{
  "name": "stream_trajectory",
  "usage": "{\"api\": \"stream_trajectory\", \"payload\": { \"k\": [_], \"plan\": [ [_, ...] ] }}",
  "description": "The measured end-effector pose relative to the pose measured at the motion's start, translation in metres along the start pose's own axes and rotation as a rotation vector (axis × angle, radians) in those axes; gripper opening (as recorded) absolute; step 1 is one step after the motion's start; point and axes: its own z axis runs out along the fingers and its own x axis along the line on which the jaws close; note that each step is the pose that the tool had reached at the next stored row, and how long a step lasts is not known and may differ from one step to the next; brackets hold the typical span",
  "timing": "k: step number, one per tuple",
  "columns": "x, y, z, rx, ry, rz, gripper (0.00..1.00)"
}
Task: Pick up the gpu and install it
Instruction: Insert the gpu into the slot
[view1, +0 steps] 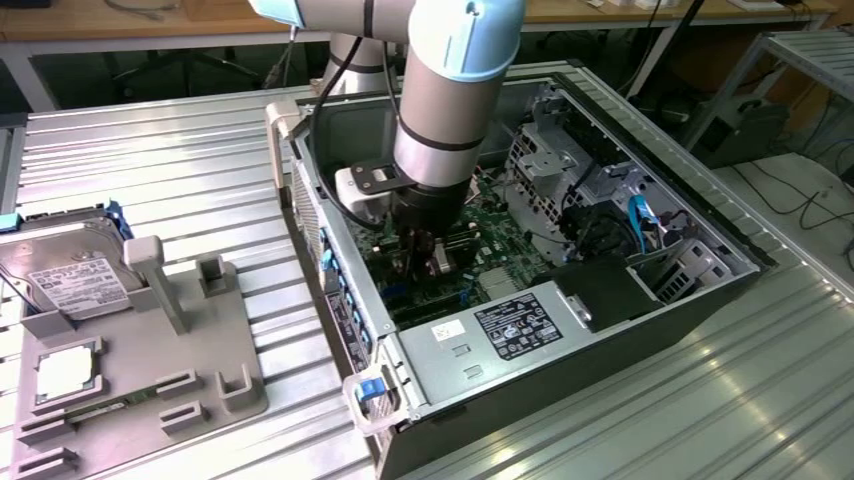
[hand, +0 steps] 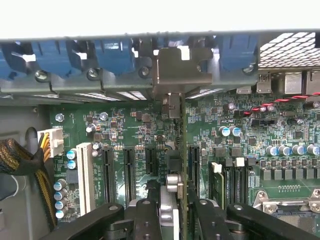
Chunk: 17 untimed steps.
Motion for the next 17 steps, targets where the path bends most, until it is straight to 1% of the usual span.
{"api": "stream_trajectory", "payload": {
  "k": [8,11,14,15,17],
  "plan": [
    [0.002,-0.0001,0.0032,-0.003,0.0004,-0.001,0.31],
    [0.002,-0.0001,0.0073,-0.0078,0.0004,-0.002,0.31],
    [0.002,-0.0002,0.0107,-0.0145,0.0006,-0.002,0.31],
    [0.002,-0.0002,0.0112,-0.0158,0.0005,-0.002,0.31],
    [0.002,-0.0001,0.0113,-0.0163,0.0005,-0.002,0.31]
  ]
}}
